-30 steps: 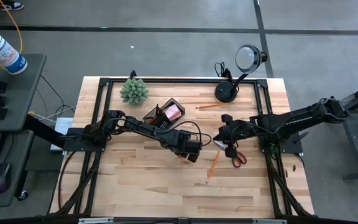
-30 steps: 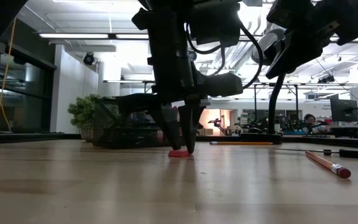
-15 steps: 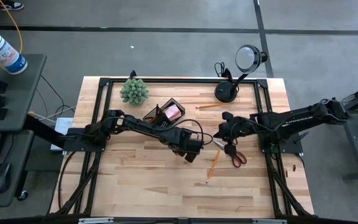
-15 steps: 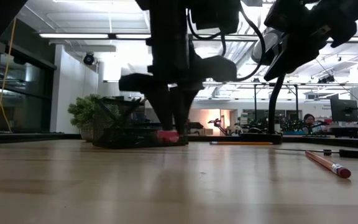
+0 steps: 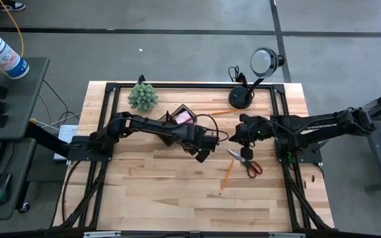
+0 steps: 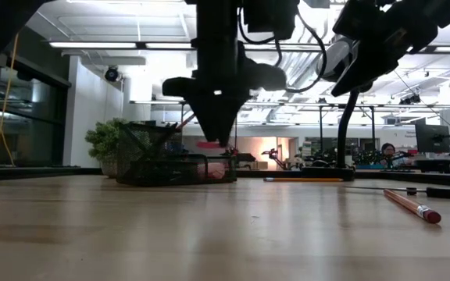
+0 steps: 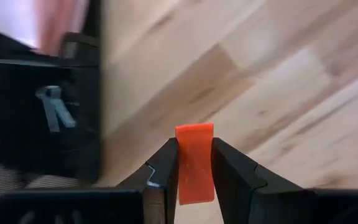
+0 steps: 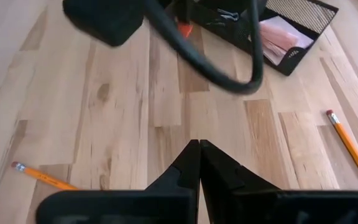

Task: Pick and place office supplies into organizer
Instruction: Put the orange eraser into the black desk organizer

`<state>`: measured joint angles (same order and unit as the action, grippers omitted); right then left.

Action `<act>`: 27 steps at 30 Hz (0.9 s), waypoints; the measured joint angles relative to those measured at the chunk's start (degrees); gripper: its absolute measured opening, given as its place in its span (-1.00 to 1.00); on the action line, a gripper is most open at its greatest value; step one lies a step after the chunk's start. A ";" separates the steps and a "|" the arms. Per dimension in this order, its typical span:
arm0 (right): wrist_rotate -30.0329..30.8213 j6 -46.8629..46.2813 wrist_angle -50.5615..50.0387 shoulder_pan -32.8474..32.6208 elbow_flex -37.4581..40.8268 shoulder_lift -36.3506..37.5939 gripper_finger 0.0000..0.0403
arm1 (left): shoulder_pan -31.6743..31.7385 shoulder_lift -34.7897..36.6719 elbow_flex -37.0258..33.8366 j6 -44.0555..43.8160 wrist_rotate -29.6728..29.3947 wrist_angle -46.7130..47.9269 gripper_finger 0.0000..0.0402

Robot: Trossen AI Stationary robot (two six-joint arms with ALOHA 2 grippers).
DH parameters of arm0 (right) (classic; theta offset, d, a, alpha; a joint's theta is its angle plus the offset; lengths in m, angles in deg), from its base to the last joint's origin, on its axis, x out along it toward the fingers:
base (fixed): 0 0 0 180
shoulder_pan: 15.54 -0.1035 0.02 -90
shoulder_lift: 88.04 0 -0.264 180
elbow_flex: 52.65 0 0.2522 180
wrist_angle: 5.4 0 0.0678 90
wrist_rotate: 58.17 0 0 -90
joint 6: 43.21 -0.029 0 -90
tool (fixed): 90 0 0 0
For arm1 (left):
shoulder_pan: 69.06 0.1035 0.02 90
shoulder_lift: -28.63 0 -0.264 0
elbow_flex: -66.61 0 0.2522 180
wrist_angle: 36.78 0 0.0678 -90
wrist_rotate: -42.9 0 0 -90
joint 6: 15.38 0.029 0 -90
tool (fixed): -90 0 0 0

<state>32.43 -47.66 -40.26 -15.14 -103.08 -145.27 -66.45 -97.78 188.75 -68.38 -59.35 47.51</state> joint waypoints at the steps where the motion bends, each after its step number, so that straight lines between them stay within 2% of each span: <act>1: 0.02 -0.02 -0.14 0.06 0.00 0.00 -0.98 | 0.52 0.02 0.26 0.88 0.00 1.35 -0.64; 7: -0.04 -1.01 -0.61 0.29 0.00 0.00 -0.98 | 3.20 0.14 0.86 5.88 -0.52 9.55 -0.64; 13: -0.23 -1.31 -0.58 0.29 0.00 0.00 -0.98 | 5.09 0.55 0.86 9.33 -4.56 15.74 -0.64; 21: -0.47 -2.02 -0.56 0.27 0.00 0.00 -0.99 | 5.65 0.52 0.73 11.03 -8.80 16.92 -0.64; 27: -0.48 -2.14 -0.54 0.27 0.00 0.00 -0.97 | 5.65 0.52 0.73 10.94 -9.64 17.43 -0.64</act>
<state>31.95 -49.80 -40.81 -14.87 -103.08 -145.27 -60.80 -97.26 189.47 -57.44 -68.99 64.94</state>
